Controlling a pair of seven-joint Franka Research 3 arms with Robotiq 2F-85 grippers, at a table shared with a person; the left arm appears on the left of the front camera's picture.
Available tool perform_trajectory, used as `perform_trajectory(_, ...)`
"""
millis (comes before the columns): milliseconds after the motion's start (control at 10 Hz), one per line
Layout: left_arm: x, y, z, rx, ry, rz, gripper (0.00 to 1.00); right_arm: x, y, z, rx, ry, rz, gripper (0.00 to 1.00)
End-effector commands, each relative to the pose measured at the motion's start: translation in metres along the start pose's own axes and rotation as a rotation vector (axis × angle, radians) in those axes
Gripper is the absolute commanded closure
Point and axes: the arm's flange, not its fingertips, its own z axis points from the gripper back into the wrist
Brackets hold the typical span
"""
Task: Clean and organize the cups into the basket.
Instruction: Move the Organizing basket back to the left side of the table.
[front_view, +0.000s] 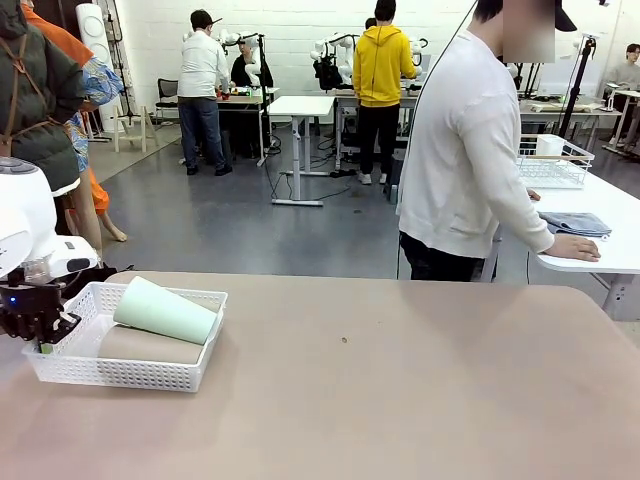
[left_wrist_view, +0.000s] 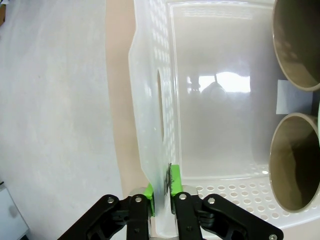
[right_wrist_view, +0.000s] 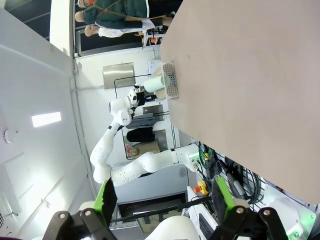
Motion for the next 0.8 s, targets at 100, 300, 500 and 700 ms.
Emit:
perform_trajectory(100,-0.0356,-0.0049,-0.0133,0.027,-0.015,-0.02,0.0,-0.0027,0.0012,-0.0041,0.005,0.002,0.006,0.0)
perform_trajectory(300,-0.0373,-0.0041,-0.0104,0.029,-0.01,-0.019,0.0,-0.0027,0.0012,-0.0041,0.005,0.002,0.006,0.0)
perform_trajectory(500,-0.0389,-0.0032,-0.0077,0.028,-0.006,-0.011,0.06,-0.0027,0.0012,-0.0041,0.005,0.002,0.006,0.0)
perform_trajectory(700,-0.0398,-0.0029,-0.006,0.029,-0.005,-0.011,0.0,-0.0027,0.0012,-0.0041,0.005,0.002,0.006,0.0)
